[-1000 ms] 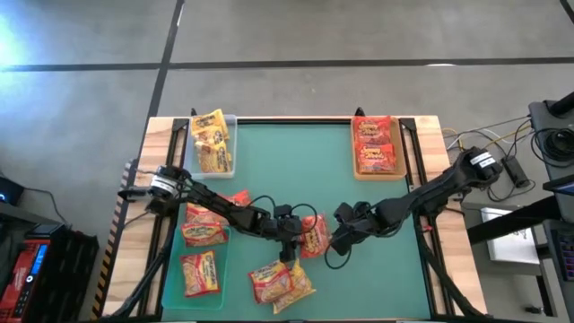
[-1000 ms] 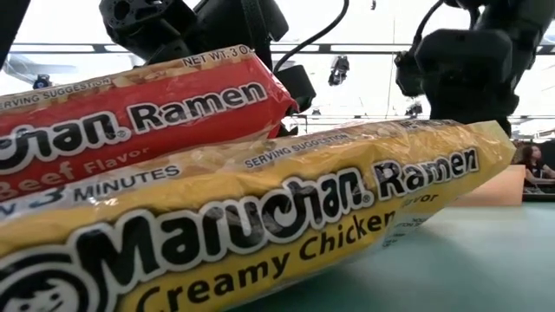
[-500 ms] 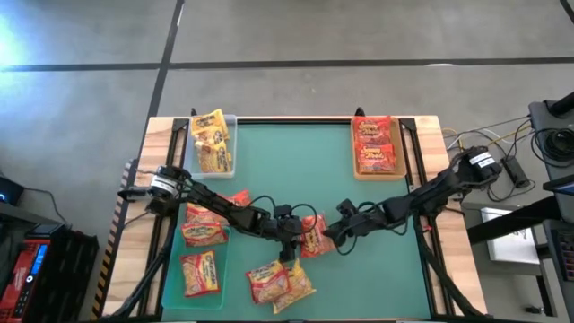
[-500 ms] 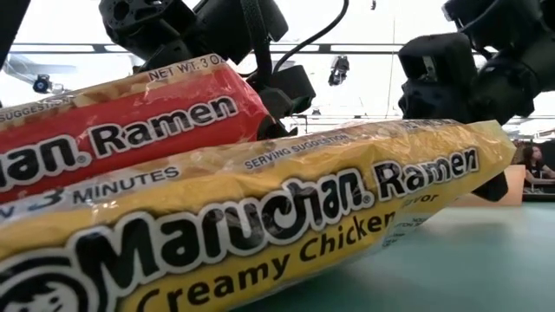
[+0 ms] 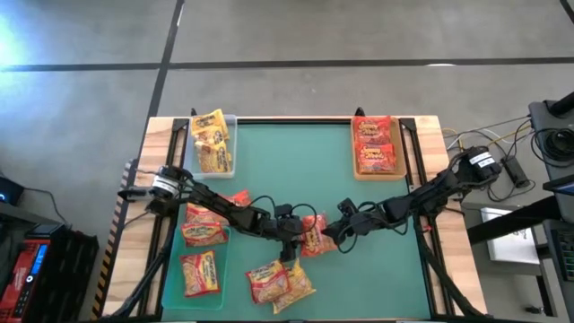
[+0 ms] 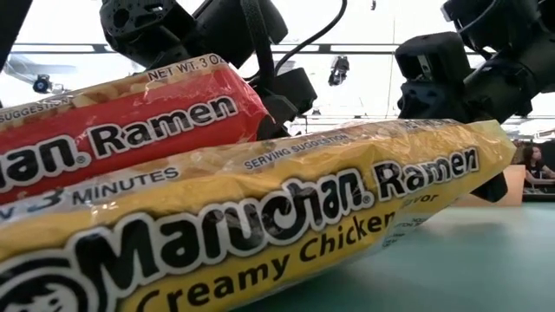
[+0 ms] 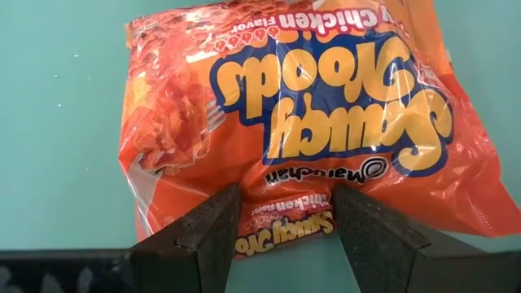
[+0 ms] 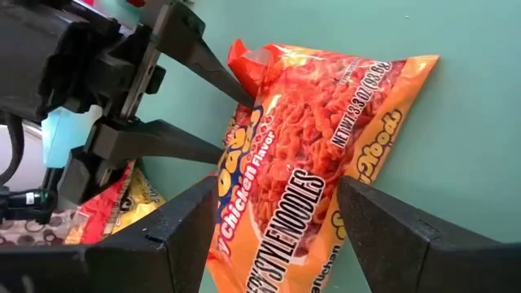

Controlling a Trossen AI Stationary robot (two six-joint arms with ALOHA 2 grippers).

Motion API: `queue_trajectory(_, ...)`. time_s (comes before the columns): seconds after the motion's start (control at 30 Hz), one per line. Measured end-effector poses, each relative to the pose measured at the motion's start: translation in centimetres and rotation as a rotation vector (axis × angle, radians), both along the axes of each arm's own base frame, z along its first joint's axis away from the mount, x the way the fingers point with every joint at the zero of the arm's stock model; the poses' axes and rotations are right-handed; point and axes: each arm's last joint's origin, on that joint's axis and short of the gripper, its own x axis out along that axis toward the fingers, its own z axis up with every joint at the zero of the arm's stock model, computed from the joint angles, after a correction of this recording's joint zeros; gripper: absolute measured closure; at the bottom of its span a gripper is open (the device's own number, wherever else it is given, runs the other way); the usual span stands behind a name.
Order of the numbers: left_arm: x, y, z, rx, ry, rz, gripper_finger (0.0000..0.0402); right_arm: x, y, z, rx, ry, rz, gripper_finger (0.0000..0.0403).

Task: Sort Maruchan noodles
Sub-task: Put the orange noodle pack into the orange bin

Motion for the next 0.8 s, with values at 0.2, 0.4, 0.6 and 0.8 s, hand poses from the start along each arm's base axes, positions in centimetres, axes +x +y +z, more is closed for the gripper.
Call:
queue_trajectory(0.2,0.1,0.1,0.1,0.012,-0.017,0.018,0.0217,0.7,0.3,-1.5,0.003,0.052,-0.017,0.0161)
queue_trajectory(0.4,0.1,0.2,-0.2,0.015,-0.009,0.020,0.0217,1.9,0.5,-1.5,-0.048,0.058,0.018,0.0161)
queue_trajectory(0.6,0.1,0.2,-0.9,0.018,0.008,0.023,0.0217,2.5,0.6,-1.1,-0.056,0.046,0.035,0.0161)
queue_trajectory(0.8,0.1,0.2,-1.0,0.020,0.024,0.025,0.0225,2.1,0.6,-0.2,-0.026,0.056,0.083,0.0164)
